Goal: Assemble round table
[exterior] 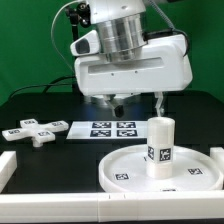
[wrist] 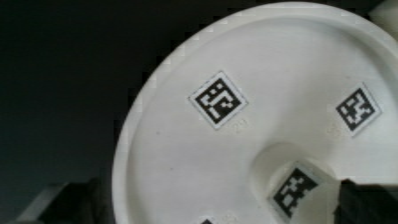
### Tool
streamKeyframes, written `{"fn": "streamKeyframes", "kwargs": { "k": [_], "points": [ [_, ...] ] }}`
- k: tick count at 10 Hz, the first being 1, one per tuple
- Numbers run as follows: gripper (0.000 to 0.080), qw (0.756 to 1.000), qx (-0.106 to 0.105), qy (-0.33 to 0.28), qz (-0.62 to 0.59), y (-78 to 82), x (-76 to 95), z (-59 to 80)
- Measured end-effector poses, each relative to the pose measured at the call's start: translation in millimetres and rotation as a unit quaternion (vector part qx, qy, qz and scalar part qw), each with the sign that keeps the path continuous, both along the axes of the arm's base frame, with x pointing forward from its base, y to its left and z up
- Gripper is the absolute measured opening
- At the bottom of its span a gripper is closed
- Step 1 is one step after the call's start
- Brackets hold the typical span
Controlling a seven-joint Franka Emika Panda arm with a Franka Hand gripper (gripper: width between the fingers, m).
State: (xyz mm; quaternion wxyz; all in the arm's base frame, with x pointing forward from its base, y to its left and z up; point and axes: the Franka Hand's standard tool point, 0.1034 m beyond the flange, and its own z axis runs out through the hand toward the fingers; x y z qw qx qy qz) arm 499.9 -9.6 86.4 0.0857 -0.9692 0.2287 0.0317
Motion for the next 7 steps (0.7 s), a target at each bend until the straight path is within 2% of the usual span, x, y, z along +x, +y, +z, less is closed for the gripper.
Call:
{"fn": "streamKeyframes", "kwargs": {
  "k": [1,2,6,7],
  "points": [
    [0.0649,0.999,-0.024,-0.013,0.028,-15.5,2.7,6.2],
    [0.0649,0.997,-0.045,-0.031,0.054,-15.8,3.9,9.5],
    [0.0649,0.998,-0.041,-0.024,0.052,-14.1,1.5,6.4],
    [0.0649,0.996,-0.046,-0.016,0.073,-21.9,-2.4,6.1]
  ]
}}
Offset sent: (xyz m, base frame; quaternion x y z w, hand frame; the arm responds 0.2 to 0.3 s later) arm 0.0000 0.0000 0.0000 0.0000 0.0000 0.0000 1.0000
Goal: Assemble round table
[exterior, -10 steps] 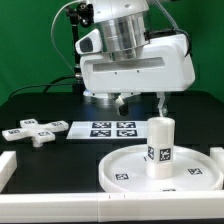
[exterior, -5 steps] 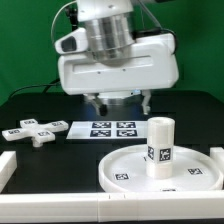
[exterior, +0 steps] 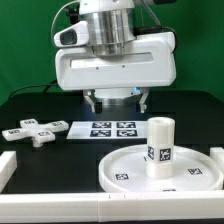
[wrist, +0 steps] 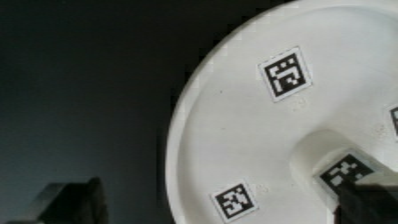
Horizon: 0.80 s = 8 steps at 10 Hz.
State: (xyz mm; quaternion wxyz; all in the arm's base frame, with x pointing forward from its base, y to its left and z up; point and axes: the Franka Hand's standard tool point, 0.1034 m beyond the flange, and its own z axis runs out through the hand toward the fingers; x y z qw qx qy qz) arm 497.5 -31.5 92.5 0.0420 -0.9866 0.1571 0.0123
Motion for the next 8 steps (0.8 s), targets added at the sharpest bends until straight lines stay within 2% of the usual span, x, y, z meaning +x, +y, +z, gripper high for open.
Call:
{"fn": "streamKeyframes", "kwargs": {
  "k": [3,4,8],
  "points": [
    [0.0649,1.000,0.001,-0.002,0.011,-62.6,-18.7,-0.6],
    [0.0649,1.000,0.000,-0.002,0.009,-74.4,-21.3,0.9],
    [0.0649,1.000,0.000,0.000,0.012,-70.7,-21.1,-0.8]
  ]
}}
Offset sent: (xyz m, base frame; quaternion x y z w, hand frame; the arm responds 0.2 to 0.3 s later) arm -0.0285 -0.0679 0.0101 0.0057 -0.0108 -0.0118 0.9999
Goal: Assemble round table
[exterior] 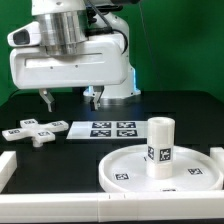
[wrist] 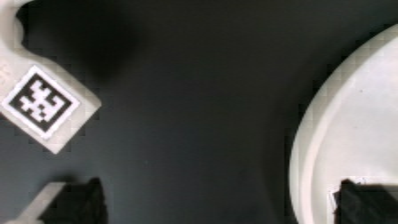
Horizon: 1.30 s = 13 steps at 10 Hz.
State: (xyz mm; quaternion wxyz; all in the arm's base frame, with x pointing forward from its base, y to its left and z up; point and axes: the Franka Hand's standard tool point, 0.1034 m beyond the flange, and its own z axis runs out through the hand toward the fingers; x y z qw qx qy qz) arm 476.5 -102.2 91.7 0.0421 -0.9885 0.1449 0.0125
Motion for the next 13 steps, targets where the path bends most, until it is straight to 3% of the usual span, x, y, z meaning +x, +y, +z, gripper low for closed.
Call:
{"fn": "streamKeyframes", "kwargs": {
  "k": [1,3,6,10,12,13],
  "points": [
    [0.0649,1.000,0.000,0.000,0.000,-1.3,-0.8,-0.3],
    [0.0649,1.000,-0.010,-0.001,0.001,-25.5,-21.0,-8.1],
    [0.0649,1.000,-0.019,-0.001,0.013,-59.7,-36.5,-13.0],
    [0.0649,1.000,-0.018,0.000,0.019,-57.4,-36.0,-13.4],
    [0.0649,0.999,-0.009,-0.004,0.053,-78.1,-50.6,-18.7],
    [0.0649,0.998,-0.017,-0.009,0.059,-86.8,-56.2,-22.8]
  ]
}}
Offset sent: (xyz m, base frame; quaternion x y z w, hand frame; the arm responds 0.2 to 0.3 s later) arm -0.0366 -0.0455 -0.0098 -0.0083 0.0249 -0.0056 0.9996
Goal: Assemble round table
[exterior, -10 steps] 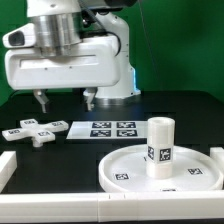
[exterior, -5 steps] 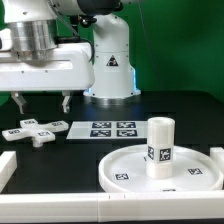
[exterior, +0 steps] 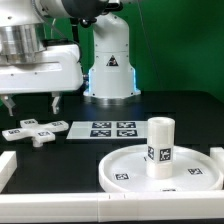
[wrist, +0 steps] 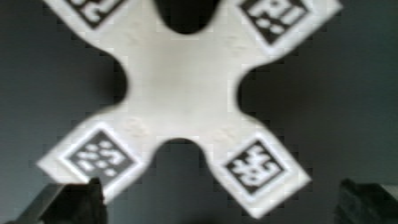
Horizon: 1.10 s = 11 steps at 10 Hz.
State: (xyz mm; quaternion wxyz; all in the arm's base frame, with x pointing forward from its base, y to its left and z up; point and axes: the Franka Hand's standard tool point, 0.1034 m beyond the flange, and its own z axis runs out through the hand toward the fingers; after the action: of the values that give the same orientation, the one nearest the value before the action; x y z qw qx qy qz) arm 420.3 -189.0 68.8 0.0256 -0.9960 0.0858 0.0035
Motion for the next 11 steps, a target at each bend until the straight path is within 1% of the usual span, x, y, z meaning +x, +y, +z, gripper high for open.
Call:
{"fn": "streamKeyframes", "kwargs": {
  "k": [2,5,7,11],
  "points": [
    [0.0649,1.000,0.002,0.002,0.018,-13.5,-9.3,-6.3],
    [0.0649,1.000,0.002,0.004,0.016,-11.8,-9.3,-8.2],
    [0.0649,1.000,-0.001,0.010,0.017,-10.7,-12.5,-17.2],
    [0.0649,1.000,0.001,0.018,0.020,-6.9,-17.5,-24.3]
  ]
}}
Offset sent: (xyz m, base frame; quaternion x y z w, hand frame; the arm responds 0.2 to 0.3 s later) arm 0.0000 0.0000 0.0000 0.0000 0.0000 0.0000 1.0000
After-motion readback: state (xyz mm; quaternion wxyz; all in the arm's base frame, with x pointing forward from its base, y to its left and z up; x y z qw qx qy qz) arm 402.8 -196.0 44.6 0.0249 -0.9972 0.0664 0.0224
